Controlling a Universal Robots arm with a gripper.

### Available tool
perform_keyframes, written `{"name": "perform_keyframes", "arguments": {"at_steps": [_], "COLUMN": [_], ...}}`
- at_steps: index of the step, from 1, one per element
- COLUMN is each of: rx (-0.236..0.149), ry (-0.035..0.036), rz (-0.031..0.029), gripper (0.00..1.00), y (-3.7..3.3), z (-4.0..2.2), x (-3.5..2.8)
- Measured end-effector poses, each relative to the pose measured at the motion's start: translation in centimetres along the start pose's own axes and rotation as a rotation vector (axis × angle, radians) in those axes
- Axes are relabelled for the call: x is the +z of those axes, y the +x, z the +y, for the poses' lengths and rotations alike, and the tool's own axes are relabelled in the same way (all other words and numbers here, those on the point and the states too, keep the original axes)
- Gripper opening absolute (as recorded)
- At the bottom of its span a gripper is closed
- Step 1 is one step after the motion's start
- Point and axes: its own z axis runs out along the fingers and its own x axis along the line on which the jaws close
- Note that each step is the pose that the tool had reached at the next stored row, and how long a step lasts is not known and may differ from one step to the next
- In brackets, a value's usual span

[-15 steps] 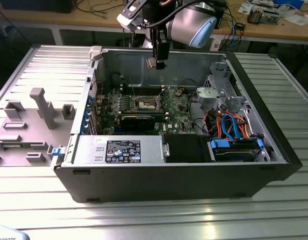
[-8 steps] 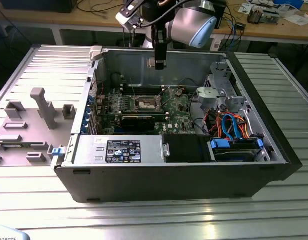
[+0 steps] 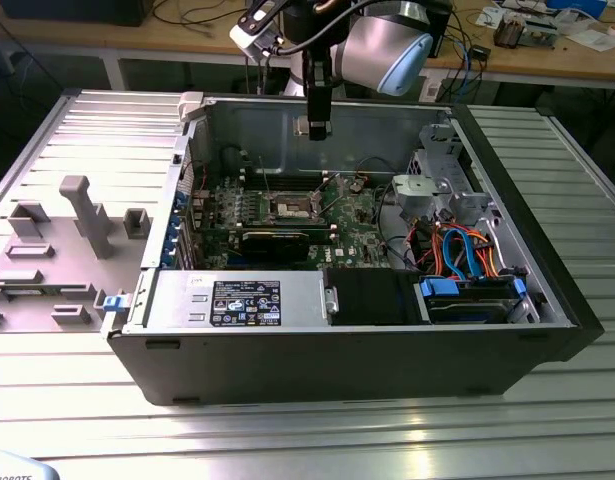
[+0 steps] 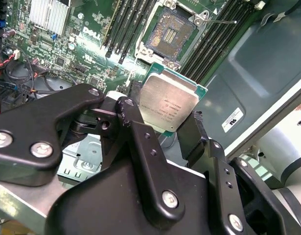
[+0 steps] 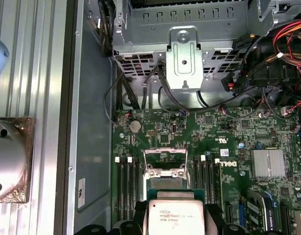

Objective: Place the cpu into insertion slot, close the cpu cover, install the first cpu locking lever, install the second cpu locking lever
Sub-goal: 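Place the cpu into insertion slot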

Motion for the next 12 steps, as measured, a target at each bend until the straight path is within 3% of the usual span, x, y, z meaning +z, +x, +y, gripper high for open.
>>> {"name": "perform_keyframes", "arguments": {"at_steps": [12], "rx": [0.000], "ry": [0.0000], "rz": [-0.0001], "gripper": [0.54], "y": [-0.02], "z": [-0.75], "x": [0.00]}}
